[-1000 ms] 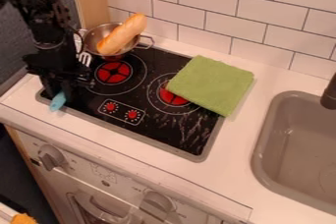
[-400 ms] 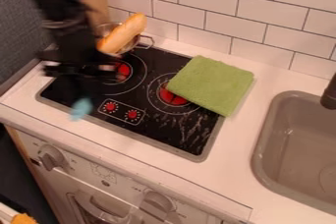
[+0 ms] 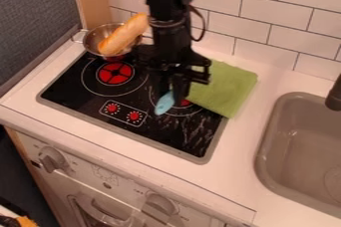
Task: Put the blue spatula to the right top side of the burner on the green cloth
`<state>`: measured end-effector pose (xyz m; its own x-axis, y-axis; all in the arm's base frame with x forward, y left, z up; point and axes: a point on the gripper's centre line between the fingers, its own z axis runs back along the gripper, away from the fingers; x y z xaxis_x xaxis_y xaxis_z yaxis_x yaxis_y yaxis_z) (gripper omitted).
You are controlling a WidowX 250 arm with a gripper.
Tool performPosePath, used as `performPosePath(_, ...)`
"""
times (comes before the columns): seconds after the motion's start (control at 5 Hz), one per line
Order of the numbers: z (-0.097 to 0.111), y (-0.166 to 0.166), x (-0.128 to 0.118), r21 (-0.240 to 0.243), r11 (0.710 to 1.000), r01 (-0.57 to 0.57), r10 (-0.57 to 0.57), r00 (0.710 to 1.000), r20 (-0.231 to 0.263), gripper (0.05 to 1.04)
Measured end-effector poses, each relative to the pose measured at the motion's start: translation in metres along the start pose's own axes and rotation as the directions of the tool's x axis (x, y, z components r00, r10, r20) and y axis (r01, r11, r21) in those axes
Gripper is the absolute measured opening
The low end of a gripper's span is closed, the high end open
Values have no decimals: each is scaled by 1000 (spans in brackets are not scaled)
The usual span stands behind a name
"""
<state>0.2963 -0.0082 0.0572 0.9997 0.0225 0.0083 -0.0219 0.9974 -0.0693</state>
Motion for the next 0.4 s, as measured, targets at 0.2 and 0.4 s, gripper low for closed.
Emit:
performPosePath(0.2, -7, -14, 18, 15, 1000, 8, -8, 999, 35, 328)
performPosePath(0.4, -6, -14, 33, 33, 999, -31, 27, 994, 109, 328)
